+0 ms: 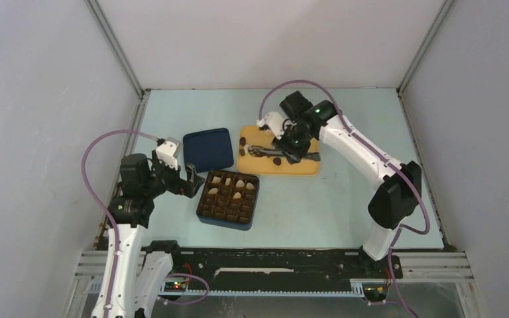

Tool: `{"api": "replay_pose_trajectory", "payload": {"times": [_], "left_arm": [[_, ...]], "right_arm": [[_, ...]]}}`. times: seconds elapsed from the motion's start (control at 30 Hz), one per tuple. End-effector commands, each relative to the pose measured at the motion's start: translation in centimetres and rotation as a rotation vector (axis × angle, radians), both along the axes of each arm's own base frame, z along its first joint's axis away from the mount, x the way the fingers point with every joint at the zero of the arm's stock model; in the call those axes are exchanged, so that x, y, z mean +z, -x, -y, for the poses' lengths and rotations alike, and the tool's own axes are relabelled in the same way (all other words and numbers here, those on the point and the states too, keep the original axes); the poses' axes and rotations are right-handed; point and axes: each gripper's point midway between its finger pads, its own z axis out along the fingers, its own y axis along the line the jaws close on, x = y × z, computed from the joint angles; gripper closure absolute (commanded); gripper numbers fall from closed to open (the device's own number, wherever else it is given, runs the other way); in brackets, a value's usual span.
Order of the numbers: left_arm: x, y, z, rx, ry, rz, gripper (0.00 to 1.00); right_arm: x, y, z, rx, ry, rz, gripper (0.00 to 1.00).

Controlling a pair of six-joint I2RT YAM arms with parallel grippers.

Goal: Pack the chocolate

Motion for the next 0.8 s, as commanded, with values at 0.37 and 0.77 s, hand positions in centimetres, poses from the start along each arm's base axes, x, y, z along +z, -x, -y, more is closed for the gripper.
{"api": "replay_pose_trajectory", "payload": {"times": [0.37,0.77], "left_arm": [[0.9,1.4,3.0,-0.135,0.126,0.01,0.02],[1.1,1.6,2.8,-0.13,0.112,0.029,0.02]], "right_arm": [[-2.5,-13.0,4.9,-0.345,0.033,0.109,0.64],[-5.4,-15.8,4.4,-0.357,0.082,0.083,0.59]]}}
